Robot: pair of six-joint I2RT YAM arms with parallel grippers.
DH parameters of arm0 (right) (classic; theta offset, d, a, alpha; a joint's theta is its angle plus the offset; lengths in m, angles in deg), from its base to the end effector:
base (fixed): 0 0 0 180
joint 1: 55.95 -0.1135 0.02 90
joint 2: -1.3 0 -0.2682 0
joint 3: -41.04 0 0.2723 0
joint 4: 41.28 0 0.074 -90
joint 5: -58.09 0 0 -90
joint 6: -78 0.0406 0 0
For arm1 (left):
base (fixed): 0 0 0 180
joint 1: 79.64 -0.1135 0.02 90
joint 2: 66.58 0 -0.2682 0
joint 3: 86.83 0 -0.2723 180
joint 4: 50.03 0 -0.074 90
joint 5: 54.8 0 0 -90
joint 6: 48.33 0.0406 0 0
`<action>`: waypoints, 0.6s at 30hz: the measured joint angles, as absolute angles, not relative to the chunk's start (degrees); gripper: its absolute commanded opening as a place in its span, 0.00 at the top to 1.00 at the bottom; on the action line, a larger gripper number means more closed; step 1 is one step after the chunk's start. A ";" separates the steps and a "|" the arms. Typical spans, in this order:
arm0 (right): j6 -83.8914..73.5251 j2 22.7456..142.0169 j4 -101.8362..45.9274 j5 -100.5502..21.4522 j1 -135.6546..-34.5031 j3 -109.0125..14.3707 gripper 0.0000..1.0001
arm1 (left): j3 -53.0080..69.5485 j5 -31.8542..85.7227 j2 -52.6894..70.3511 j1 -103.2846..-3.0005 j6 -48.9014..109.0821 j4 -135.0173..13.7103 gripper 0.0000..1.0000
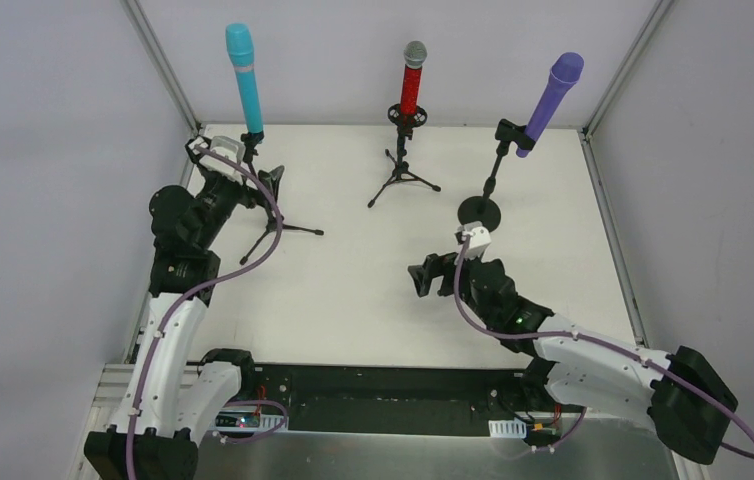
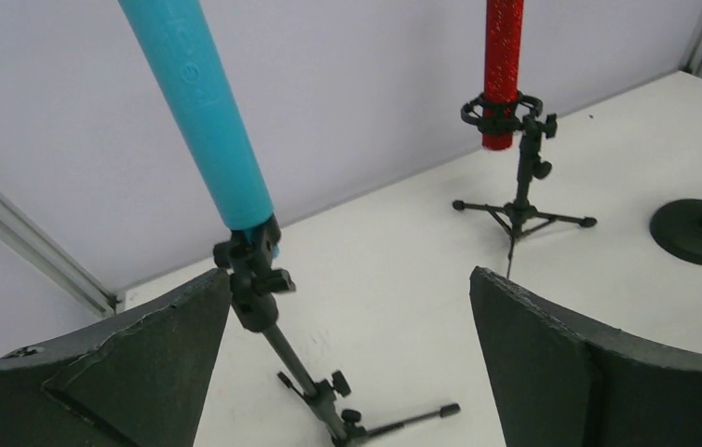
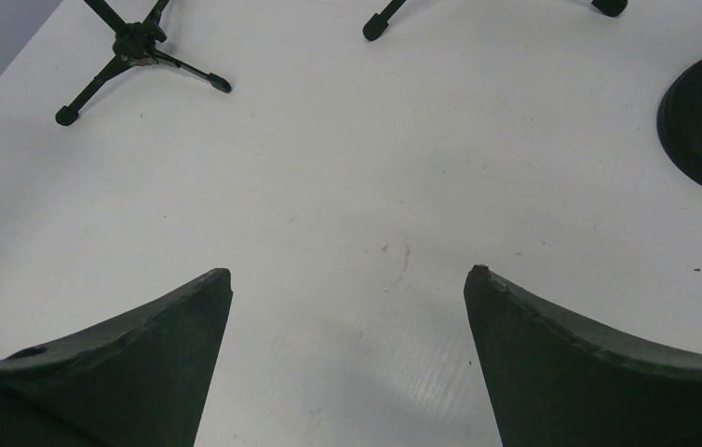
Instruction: Attach the microphones to the stand
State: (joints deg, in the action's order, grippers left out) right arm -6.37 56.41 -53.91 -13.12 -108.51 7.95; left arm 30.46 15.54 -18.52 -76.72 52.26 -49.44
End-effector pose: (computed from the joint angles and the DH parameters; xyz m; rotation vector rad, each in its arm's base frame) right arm 0.1502 0.1746 0.2131 -0.4665 1.6849 0.4638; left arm 0.2115 -0.0245 0.4114 0.4418 1.2454 -0.1100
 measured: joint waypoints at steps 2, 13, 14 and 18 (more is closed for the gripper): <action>-5.50 54.27 -50.77 -15.11 -106.17 7.52 0.01 | 31.01 14.70 -19.75 -76.72 50.47 -51.25 0.01; -4.49 41.86 -32.89 -18.78 -89.36 4.74 0.01 | 46.97 19.08 -34.19 -76.70 38.64 -61.41 0.01; -4.51 41.31 -31.62 -18.52 -87.81 4.74 0.01 | 48.80 20.61 -35.20 -76.70 37.66 -62.13 0.01; -4.62 41.09 -28.47 -15.64 -83.44 4.78 0.01 | 55.23 27.69 -36.34 -76.70 34.21 -63.62 0.01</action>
